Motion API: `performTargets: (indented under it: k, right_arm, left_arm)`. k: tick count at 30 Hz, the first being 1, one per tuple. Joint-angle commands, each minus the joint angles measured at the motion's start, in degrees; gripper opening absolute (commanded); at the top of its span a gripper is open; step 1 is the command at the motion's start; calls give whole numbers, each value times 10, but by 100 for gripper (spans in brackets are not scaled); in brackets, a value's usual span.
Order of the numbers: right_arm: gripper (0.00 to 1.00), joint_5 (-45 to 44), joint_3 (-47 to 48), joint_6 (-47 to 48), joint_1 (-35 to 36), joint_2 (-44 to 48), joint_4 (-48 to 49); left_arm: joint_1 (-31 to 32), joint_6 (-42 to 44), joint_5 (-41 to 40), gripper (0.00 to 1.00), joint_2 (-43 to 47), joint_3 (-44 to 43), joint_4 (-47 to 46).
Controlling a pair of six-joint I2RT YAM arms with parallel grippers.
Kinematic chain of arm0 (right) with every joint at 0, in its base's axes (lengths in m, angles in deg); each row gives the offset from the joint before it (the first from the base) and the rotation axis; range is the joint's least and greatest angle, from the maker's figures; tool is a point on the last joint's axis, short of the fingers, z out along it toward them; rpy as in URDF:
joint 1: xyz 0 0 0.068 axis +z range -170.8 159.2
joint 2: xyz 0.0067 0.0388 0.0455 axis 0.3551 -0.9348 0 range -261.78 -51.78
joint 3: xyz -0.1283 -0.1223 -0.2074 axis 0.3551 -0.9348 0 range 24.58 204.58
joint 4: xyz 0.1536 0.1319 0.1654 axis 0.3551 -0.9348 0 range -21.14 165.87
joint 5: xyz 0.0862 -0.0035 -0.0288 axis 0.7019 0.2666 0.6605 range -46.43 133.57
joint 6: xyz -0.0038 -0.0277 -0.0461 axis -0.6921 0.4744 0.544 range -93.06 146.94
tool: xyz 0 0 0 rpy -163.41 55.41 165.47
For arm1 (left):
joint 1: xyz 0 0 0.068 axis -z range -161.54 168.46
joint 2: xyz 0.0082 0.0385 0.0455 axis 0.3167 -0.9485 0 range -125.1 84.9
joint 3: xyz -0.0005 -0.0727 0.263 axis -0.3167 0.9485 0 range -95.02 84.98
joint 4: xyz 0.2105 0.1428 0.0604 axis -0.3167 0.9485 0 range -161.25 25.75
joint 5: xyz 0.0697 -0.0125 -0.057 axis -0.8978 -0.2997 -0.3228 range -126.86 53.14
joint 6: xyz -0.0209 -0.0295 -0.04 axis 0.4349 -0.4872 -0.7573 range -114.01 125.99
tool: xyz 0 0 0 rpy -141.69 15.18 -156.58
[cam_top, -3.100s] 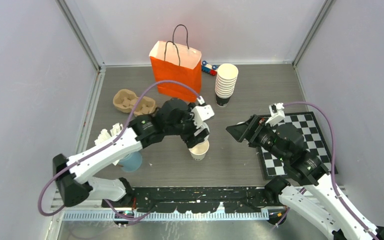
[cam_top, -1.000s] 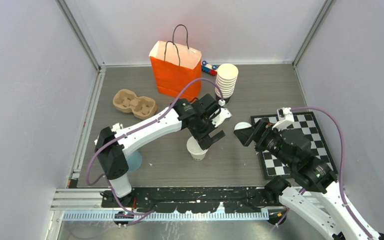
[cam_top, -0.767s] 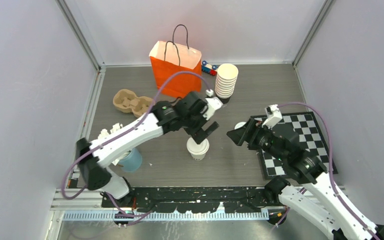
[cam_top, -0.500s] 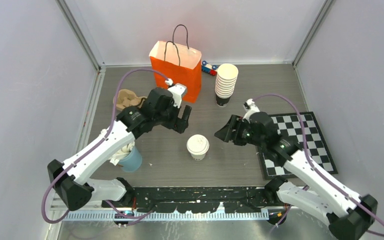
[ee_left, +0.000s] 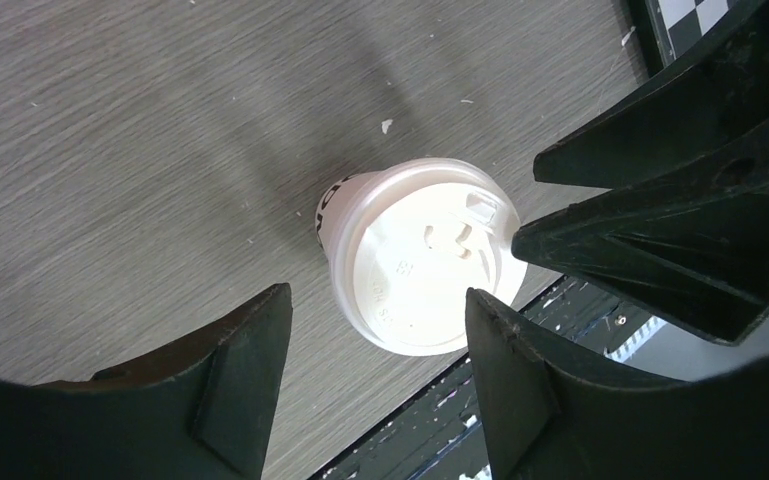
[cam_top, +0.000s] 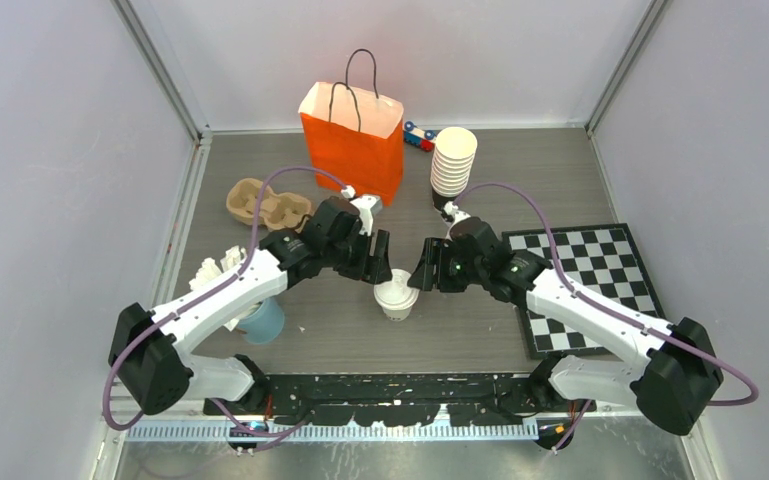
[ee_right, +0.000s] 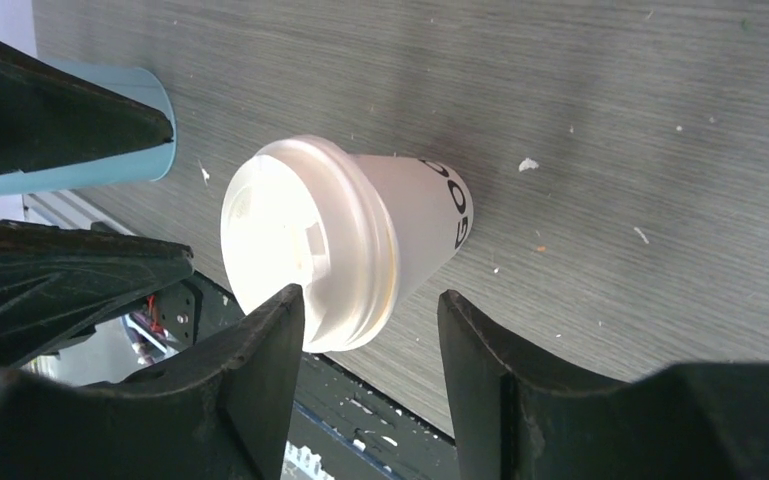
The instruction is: Pack the takeout coffee
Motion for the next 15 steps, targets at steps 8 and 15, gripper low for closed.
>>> performTargets:
  k: [8, 15]
  right_arm:
    - [52, -6, 23, 24, 2, -13, 36]
    - [52, -2, 11, 23, 3, -3, 45]
  left_arm:
    - [-1, -7, 0, 61, 0, 28, -43]
    - [-1, -11, 15, 56, -11, 40, -57]
